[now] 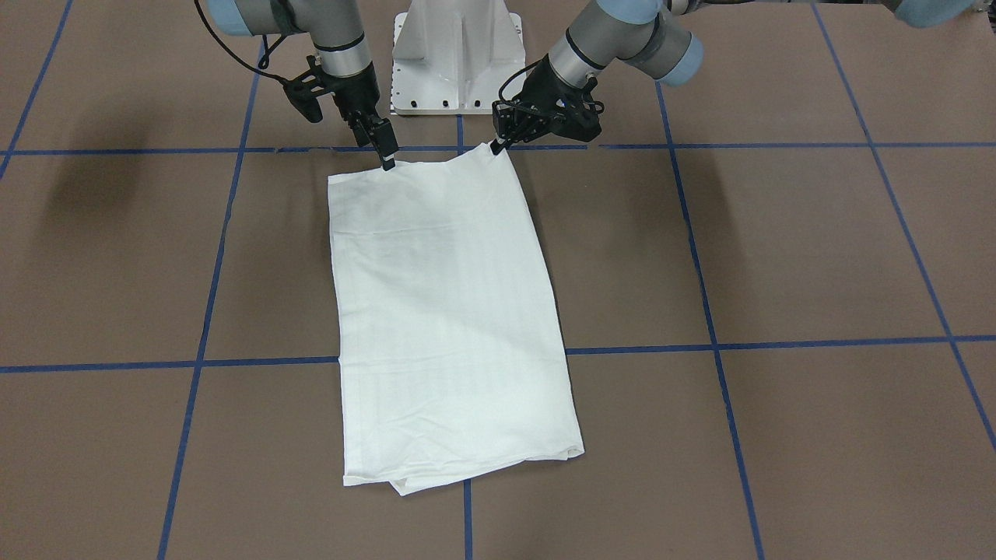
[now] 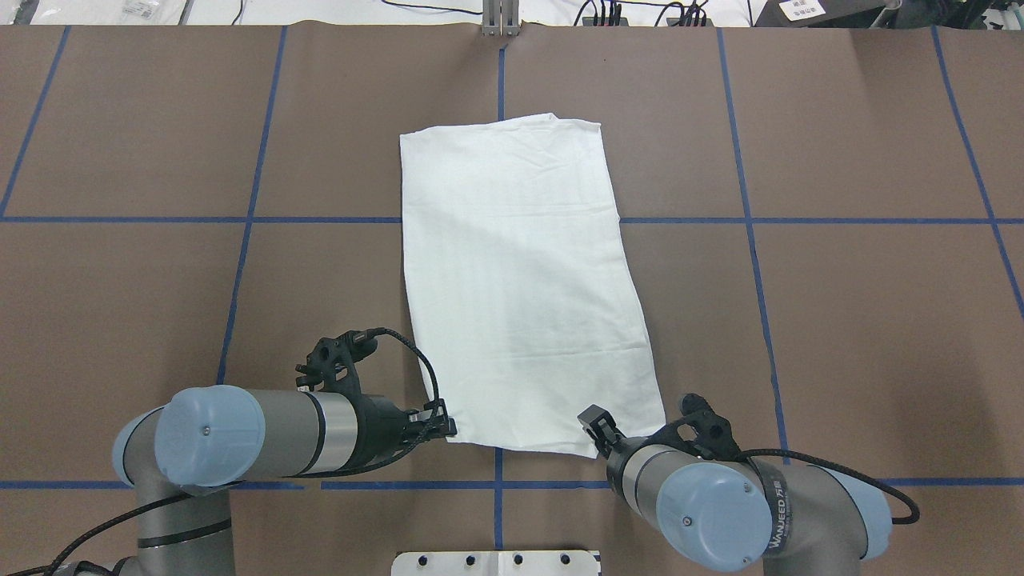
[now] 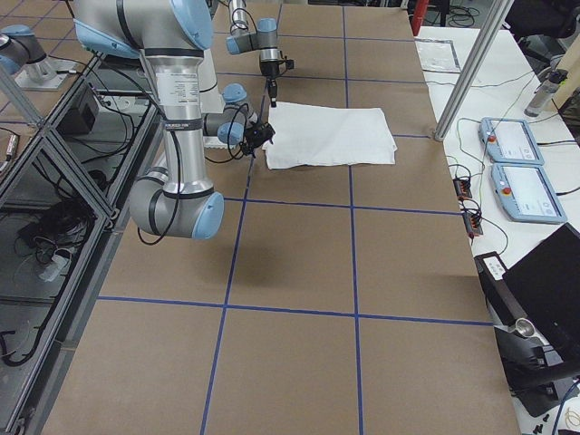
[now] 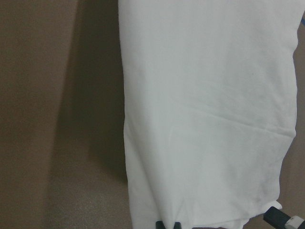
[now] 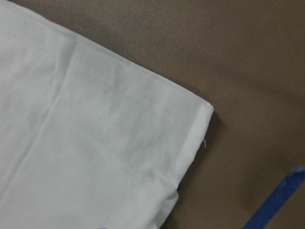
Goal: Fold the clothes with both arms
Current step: 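Grasp the near shirt corners with the left and right grippers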
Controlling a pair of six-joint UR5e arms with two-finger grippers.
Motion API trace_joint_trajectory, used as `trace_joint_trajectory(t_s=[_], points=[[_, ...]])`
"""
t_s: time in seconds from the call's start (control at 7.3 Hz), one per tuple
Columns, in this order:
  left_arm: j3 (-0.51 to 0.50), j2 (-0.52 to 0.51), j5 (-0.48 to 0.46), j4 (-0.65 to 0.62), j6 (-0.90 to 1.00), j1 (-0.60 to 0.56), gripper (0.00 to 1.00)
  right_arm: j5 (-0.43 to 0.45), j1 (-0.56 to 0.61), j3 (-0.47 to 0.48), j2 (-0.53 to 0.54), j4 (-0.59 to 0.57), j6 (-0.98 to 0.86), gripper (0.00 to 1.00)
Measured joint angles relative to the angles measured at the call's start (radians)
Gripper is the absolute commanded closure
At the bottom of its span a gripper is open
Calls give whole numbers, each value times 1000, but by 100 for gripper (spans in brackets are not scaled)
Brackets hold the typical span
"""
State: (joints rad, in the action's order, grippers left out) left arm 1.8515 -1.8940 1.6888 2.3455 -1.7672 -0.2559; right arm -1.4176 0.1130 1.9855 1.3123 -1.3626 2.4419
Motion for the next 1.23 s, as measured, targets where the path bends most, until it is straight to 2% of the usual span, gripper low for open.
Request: trace_joint_trajectory(t_s=[1.1,1.23], points=[[47,8,3,-3,0,-6,100,21,20,-21,-48,-56,-15,5],[49,9,3,-3,0,-7,100,20,21,-23,-53,-64,-24,8]])
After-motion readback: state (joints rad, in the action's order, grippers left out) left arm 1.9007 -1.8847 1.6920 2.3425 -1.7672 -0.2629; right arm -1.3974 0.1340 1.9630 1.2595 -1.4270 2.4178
